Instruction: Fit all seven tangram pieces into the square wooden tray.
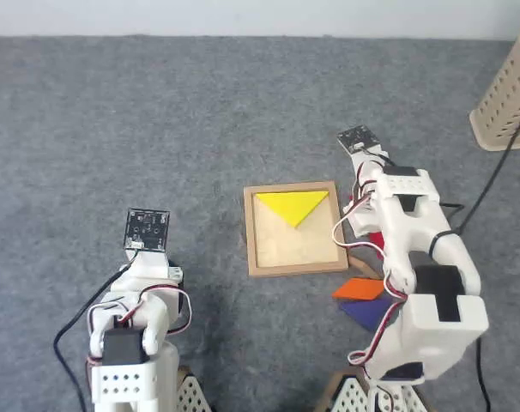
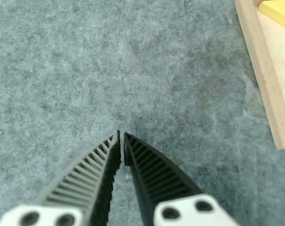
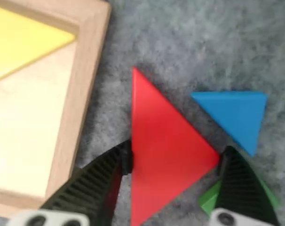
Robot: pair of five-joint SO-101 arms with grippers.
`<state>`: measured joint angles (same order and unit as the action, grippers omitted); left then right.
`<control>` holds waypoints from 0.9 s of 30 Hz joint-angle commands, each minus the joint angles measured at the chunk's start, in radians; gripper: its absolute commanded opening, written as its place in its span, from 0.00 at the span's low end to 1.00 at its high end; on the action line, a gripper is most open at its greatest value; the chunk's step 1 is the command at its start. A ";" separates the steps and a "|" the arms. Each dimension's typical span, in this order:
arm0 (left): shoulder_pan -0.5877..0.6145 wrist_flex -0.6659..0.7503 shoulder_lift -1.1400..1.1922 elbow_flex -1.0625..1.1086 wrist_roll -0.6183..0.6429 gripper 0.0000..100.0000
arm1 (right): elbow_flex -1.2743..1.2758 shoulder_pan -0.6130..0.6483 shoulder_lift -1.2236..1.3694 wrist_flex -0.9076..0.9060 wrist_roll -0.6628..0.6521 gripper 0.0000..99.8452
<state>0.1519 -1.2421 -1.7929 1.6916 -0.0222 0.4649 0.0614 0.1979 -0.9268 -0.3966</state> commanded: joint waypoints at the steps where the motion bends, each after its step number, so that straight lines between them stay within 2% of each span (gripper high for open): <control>1: 0.002 -0.006 -0.006 -0.005 0.008 0.01 | -0.034 -0.008 -0.002 -0.015 -0.008 0.19; 9: 0.002 -0.006 -0.006 -0.005 0.008 0.01 | -0.034 -0.007 -0.030 -0.054 0.029 0.18; 18: 0.002 -0.006 -0.006 -0.005 0.008 0.01 | 0.112 -0.001 -0.286 -0.025 0.052 0.18; 27: 0.002 -0.006 -0.006 -0.005 0.008 0.01 | 0.184 0.068 -0.450 -0.019 0.091 0.18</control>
<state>0.1519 -1.2421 -1.7929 1.6916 -0.0222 0.6567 0.0875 -0.1488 -0.9528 -0.3337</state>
